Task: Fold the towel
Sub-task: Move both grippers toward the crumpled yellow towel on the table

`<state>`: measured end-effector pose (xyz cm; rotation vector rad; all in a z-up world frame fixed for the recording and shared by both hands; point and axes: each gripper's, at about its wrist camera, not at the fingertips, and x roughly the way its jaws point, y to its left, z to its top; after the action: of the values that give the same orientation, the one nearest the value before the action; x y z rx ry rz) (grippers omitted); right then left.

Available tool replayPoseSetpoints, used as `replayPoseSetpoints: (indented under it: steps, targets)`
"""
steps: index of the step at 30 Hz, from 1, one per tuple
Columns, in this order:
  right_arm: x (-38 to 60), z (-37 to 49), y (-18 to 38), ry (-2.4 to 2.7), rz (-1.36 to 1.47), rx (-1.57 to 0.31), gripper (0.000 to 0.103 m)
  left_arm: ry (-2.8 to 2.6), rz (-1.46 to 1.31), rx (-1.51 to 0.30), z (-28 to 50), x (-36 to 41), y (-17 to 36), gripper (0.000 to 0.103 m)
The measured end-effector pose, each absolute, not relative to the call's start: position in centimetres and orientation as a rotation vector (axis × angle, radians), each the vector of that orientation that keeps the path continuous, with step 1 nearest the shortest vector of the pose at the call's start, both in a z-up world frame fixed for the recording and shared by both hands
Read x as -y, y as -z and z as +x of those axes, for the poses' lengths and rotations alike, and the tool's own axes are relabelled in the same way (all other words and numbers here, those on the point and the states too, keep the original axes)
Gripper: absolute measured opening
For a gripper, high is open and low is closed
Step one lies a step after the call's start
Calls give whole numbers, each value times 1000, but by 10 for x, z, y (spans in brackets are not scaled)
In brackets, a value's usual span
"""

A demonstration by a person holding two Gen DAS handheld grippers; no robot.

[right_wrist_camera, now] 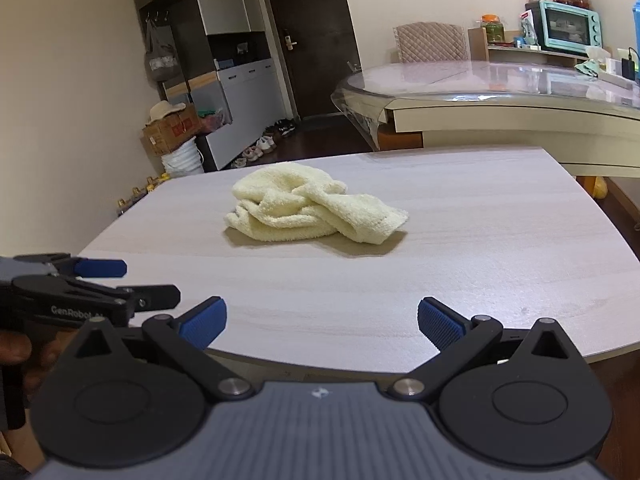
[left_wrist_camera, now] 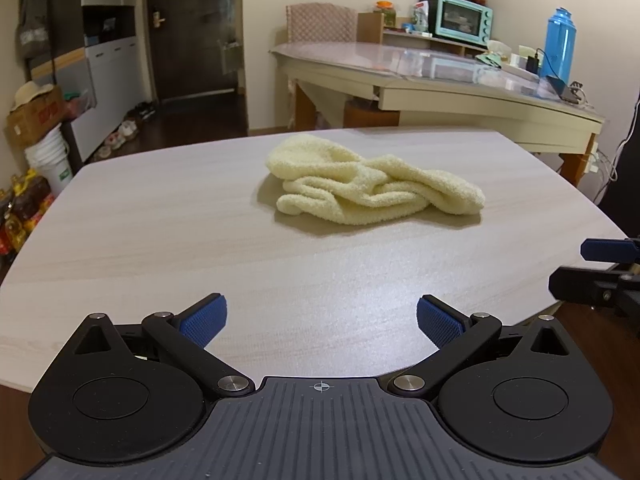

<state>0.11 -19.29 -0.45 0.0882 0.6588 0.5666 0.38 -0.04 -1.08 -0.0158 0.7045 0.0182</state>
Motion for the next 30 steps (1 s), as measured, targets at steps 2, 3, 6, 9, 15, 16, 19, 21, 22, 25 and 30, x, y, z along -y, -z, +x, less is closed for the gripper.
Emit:
replayPoseSetpoints:
  steps: [2, 3, 6, 9, 15, 16, 19, 21, 22, 25, 30]
  targets:
    - [195, 3, 4, -571, 115, -656, 103, -20, -16, -705, 5, 0, 11, 103]
    - [194, 4, 4, -569, 113, -657, 103, -19, -16, -705, 6, 0, 11, 103]
    - [191, 7, 5, -565, 103, -668, 103, -16, -20, -702, 9, 0, 10, 103]
    - [188, 11, 6, -575, 101, -690, 103, -14, -23, -702, 13, -1, 10, 103]
    - [182, 22, 11, -578, 79, -713, 103, -21, -29, -706, 21, -6, 10, 103]
    - [181, 24, 11, -576, 74, -713, 103, -22, -31, -708, 23, -7, 11, 103]
    - [177, 30, 12, -571, 59, -711, 103, -30, -33, -713, 29, -10, 12, 103]
    - [176, 34, 12, -575, 54, -717, 103, -33, -35, -715, 33, -12, 12, 103]
    - [175, 36, 12, -582, 50, -717, 103, -34, -36, -716, 34, -12, 13, 103]
    - [173, 43, 13, -595, 44, -729, 103, -36, -42, -718, 40, -15, 13, 103]
    - [169, 50, 11, -605, 30, -716, 103, -40, -40, -719, 50, -18, 13, 103]
